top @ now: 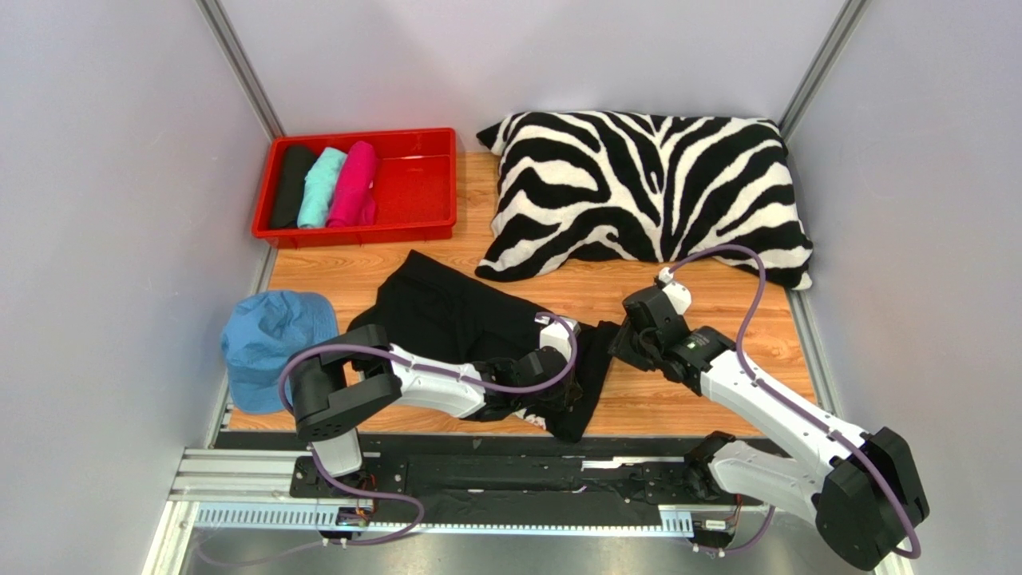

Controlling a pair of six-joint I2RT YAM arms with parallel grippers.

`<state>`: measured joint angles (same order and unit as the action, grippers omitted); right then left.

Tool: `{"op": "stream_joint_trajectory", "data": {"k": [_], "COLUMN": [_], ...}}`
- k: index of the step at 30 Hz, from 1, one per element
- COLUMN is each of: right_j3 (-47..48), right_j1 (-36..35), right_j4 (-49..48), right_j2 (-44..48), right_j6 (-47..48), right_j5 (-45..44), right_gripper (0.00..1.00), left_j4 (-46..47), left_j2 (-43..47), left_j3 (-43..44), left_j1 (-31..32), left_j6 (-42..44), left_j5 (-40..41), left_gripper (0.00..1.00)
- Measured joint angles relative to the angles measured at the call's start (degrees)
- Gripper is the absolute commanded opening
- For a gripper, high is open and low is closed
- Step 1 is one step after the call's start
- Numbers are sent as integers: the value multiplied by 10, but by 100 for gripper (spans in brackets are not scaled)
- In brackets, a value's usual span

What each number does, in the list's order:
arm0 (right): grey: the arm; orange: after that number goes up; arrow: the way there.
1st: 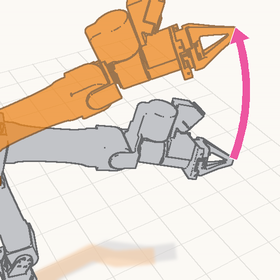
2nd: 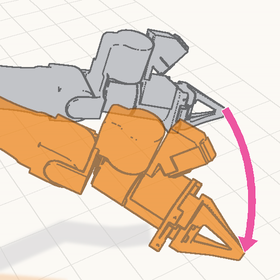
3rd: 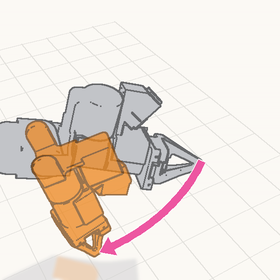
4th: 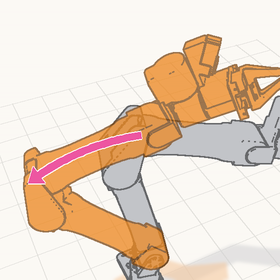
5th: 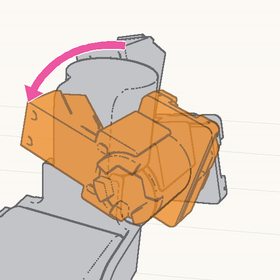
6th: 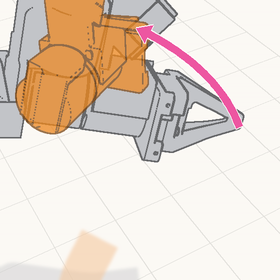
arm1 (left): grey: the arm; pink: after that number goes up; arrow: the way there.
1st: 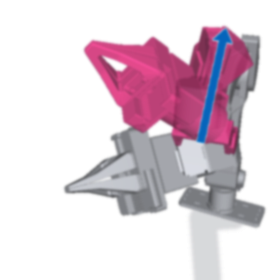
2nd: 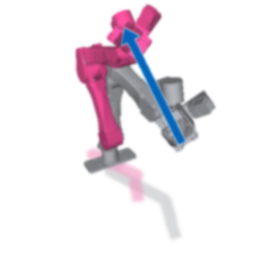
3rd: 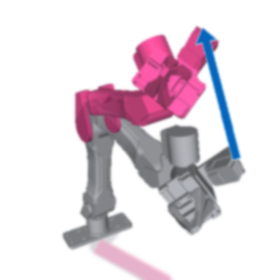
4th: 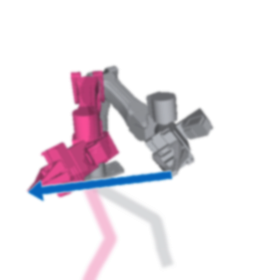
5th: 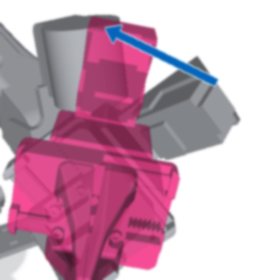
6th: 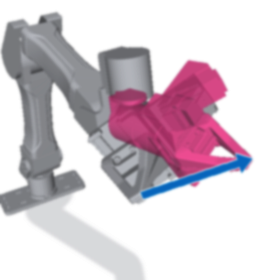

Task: Roll the t-shirts
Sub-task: Roll the T-shirt to the center of the board.

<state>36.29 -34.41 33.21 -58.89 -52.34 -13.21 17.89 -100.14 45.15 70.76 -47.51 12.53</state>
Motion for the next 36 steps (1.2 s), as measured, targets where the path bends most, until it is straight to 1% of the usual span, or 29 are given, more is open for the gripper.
{"op": "stream_joint_trajectory", "data": {"k": [8,19,20,21,23,24,27,31,32,35,36], "right_j3": [-7,19,24,28,36,40,50,60,62,70,73], "right_j1": [0,0,0,0,0,0,0,0,0,0,0], "right_j4": [-51,-72,-73,-73,-74,-74,-73,-73,-73,-71,-69], "right_j2": [-35,-135,-141,-146,-156,-159,-168,-184,-188,-198,-203], "right_j6": [-5,-5,-5,-5,-5,-5,-5,-5,-5,-5,-5], "right_j5": [28,28,28,28,28,28,28,28,28,28,28], "right_gripper": [26,25,25,25,25,25,25,25,25,25,25], "left_j4": [-1,-3,-4,-5,-10,-12,-17,-29,-31,-38,-40], "left_j2": [0,2,3,5,8,11,25,52,57,77,84], "left_j3": [0,0,0,0,0,0,-6,-14,-16,-22,-24], "left_j1": [0,0,0,0,0,0,0,0,0,0,1], "left_j6": [-1,1,1,3,4,5,9,14,15,17,18], "left_j5": [2,2,2,2,2,2,2,0,-1,-9,-12], "left_gripper": [0,0,1,5,7,12,19,23,29,37,38]}}
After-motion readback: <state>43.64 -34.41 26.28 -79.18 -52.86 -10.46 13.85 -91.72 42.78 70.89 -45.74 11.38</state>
